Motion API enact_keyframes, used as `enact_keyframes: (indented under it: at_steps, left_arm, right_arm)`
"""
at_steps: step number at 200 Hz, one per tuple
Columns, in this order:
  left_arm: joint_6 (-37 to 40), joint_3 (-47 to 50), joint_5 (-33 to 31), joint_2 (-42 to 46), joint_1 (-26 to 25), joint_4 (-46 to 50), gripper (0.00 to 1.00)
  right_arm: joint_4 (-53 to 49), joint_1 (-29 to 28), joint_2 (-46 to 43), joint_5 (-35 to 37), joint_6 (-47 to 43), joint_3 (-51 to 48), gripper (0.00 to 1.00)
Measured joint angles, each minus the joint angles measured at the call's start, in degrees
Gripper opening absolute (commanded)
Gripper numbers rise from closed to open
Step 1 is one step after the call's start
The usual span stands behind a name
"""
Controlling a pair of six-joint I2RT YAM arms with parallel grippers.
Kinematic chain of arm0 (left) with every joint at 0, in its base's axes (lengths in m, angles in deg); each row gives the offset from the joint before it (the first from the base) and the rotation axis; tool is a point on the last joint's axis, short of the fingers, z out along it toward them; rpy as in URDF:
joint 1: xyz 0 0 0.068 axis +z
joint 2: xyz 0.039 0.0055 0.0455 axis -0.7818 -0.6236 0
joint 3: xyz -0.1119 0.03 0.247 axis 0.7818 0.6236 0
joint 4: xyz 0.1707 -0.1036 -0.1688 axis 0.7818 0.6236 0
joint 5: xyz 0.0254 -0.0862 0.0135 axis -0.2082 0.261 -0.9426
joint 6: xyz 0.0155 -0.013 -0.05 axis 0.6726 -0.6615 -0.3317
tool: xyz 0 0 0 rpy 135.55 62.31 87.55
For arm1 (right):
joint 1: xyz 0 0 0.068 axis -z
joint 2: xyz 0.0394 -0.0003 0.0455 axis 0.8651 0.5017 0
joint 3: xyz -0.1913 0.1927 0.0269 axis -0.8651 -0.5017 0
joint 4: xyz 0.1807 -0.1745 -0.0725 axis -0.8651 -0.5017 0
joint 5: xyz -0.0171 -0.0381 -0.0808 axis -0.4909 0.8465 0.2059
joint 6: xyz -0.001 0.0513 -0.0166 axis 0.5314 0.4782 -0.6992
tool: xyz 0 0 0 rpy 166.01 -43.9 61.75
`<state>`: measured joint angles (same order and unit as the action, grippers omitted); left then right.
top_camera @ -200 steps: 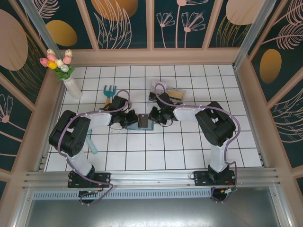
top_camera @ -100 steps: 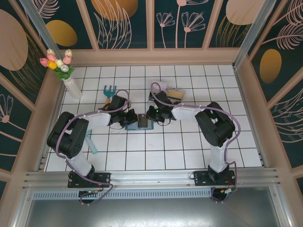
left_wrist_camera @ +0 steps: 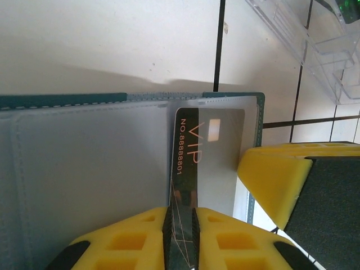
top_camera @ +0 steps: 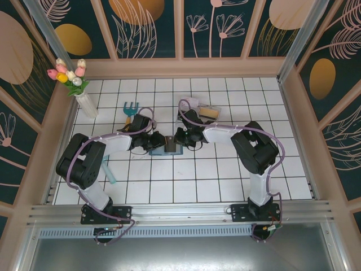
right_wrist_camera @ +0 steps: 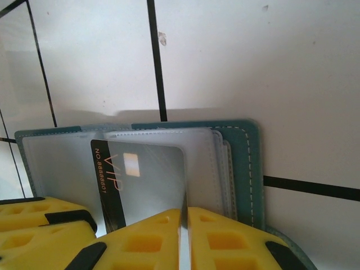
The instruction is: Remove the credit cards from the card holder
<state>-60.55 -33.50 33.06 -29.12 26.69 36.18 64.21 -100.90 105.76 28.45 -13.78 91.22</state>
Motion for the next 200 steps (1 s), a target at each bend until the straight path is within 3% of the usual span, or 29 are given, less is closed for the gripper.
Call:
enact_keyframes:
  at_steps: [109, 200]
  left_arm:
    - [-0.87, 0.35, 4.57, -2.80, 0.33, -3.39, 0.22]
    - [-0.39, 0.85, 4.44, -1.22, 0.87, -3.34, 0.06]
  right_arm:
    - [0.72, 0.04, 0.66, -0.68, 0.59, 0.13, 0.14]
    - [0.72, 0.04, 0.72, -0.59, 0.76, 0.15, 0.14]
